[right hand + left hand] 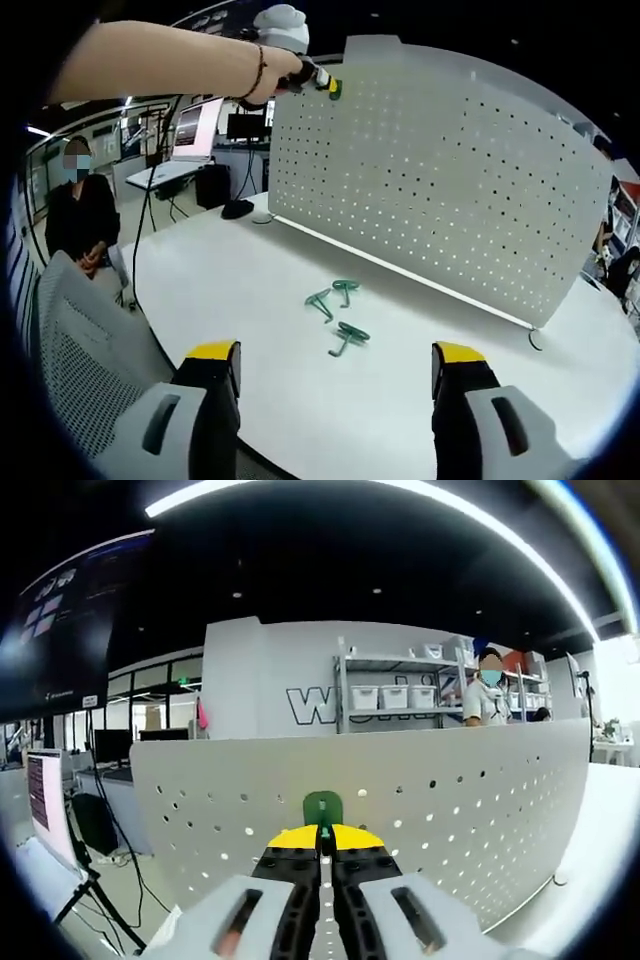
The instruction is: Insert the hook assembly into the mounting plate slot until the hook locks in place.
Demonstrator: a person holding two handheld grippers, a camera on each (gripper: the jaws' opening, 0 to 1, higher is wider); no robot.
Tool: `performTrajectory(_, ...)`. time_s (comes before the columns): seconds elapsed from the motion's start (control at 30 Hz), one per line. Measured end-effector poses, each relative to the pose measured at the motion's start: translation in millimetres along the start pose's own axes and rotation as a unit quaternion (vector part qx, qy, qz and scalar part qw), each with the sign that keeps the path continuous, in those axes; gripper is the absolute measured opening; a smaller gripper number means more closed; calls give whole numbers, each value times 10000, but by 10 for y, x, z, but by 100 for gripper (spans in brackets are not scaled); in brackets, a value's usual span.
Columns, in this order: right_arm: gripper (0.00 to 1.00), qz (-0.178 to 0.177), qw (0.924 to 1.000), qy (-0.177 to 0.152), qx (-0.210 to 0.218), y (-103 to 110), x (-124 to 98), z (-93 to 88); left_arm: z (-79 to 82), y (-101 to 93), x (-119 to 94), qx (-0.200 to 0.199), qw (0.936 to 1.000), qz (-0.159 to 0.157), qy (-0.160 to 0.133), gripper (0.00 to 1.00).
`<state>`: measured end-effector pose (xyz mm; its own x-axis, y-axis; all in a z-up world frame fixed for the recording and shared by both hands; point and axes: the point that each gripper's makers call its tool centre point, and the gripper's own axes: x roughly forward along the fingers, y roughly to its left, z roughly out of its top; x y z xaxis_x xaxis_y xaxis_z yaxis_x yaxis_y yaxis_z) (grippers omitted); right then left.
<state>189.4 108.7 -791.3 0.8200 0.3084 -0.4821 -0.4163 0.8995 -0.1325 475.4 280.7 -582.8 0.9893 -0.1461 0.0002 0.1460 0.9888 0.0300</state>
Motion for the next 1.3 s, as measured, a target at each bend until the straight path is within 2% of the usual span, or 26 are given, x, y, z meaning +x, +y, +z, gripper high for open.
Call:
performTrajectory(0.13,76,3,10000,36,-4,1,3,-13,4,-6,-9,76,9999,-47,68,2)
performTrajectory(0.17,76,-9,10000,16,7,-6,1,-7,-4,-15,-22,-97,9998,-96,125,3)
performTrajectory(0.23,76,-19,10000,12,21,-14,1,-3,-29,-14,-77,-225,9992,-259,221,3)
performTrajectory(0.27,76,-17,10000,14,26,-15,1,-3,-46,8,-101,-215,9991,-237,263,5)
performTrajectory(0.33,76,-12,10000,8,26,-14,3,3,-73,46,-176,-83,9993,-184,310,11)
performTrajectory(0.4,76,0,10000,1,30,-8,2,9,-92,59,-247,-59,9989,-265,375,16)
performTrajectory(0.5,76,-5,10000,-20,5,-4,-1,15,-141,86,-333,443,9972,-379,472,23)
performTrajectory(0.6,75,-54,10000,-59,-29,-24,-22,41,-212,177,-438,383,9971,-383,539,28)
performTrajectory(0.67,74,-225,9993,-281,-72,-92,-60,128,-249,202,-506,328,9967,-443,592,31)
performTrajectory(0.8,74,-169,9997,-195,-22,-80,-47,91,-295,198,-631,513,9951,-560,626,33)
performTrajectory(0.9,74,-142,9995,-275,-57,-55,-57,122,-394,141,-764,407,9931,-855,698,35)
performTrajectory(0.97,74,-150,9994,-292,-83,-54,-60,130,-494,148,-859,605,9904,-919,832,34)
performTrajectory(1.07,74,-143,9995,-277,-99,-50,-58,125,-599,137,-986,607,9885,-1024,929,35)
performTrajectory(1.13,74,-118,9995,-283,-91,-39,-55,128,-726,86,-1071,327,9854,-1196,1164,36)
performTrajectory(1.2,74,-80,9996,-230,-122,-18,-43,109,-843,26,-1137,65,9810,-1348,1391,44)
performTrajectory(1.27,74,-43,9997,-200,-144,1,-36,99,-908,-13,-1200,72,9786,-1438,1471,51)
performTrajectory(1.3,74,-38,9997,-209,-150,3,-35,101,-925,-32,-1234,124,9778,-1477,1479,51)
